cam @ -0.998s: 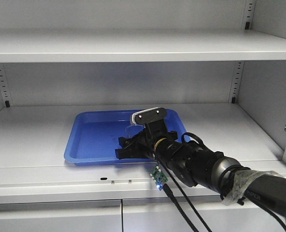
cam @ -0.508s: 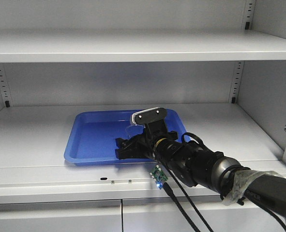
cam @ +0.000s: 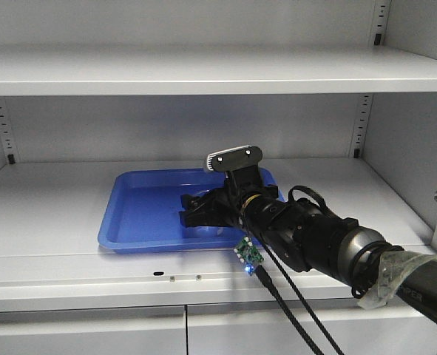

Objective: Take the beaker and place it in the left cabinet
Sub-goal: 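Lower the beaker onto the tray and open the right gripper, then withdraw the right gripper away from the beaker out of the cabinet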

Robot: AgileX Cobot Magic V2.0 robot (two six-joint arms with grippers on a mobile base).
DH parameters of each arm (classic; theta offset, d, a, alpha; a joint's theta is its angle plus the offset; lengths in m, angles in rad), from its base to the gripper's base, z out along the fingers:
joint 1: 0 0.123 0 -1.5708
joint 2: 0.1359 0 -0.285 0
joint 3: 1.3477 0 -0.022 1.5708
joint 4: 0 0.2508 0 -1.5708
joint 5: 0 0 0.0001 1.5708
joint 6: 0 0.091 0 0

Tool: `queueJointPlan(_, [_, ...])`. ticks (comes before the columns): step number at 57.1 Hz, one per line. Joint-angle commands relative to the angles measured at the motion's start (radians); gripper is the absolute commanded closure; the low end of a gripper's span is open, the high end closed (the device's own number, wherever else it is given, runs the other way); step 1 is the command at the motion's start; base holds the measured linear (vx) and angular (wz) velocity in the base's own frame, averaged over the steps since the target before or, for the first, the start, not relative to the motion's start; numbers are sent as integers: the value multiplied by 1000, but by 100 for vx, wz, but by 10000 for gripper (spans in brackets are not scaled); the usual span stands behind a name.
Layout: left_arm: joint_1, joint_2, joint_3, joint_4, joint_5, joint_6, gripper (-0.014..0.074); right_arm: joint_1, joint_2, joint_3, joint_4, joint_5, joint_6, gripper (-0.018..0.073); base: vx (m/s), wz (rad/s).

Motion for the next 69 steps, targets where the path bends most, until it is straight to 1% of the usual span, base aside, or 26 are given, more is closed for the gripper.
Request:
queueJointPlan(1, [-7, -18, -9, -2, -84, -3, 593, -4, -81, -36, 4, -65, -5, -37, 0, 0])
queueJointPlan(15, [-7, -18, -9, -2, -84, -3, 593, -4, -185, -33, 1, -26, -5, -34, 0, 0])
queueJointPlan(21, [-7, -18, -9, -2, -84, -3, 593, -4, -245, -33, 1, 47, -5, -34, 0, 0])
queueJointPlan(28, [-7, -18, -9, -2, -84, -3, 593, -4, -313, -17, -20, 176, -9, -30, 0, 0])
queueJointPlan(32, [-7, -18, -9, -2, -84, -3, 593, -4, -367, 50, -38, 183, -9, -20, 0, 0])
queueJointPlan(39, [-7, -18, -9, -2, -84, -3, 593, -4, -481, 234, -78, 146, -8, 3, 0, 0])
queueJointPlan(44, [-7, -18, -9, -2, -84, -3, 593, -4, -593, 369, -78, 111, -8, 10, 0, 0])
queueJointPlan(48, [-7, -18, -9, -2, -84, -3, 593, -4, -691, 451, -76, 113, -6, 10, 0, 0])
queueJointPlan(53, [-7, -18, -9, -2, -84, -3, 593, -4, -814, 551, -75, 142, -4, 10, 0, 0])
queueJointPlan(58, [-7, -18, -9, -2, -84, -3, 593, -4, -939, 638, -75, 202, -4, 13, 0, 0])
queueJointPlan(62, [-7, -18, -9, -2, -84, -3, 593, -4, -1040, 702, -75, 257, -4, 15, 0, 0])
queueJointPlan(69, [-7, -18, -9, -2, -84, -3, 593, -4, -1181, 794, -78, 314, -4, 32, 0, 0])
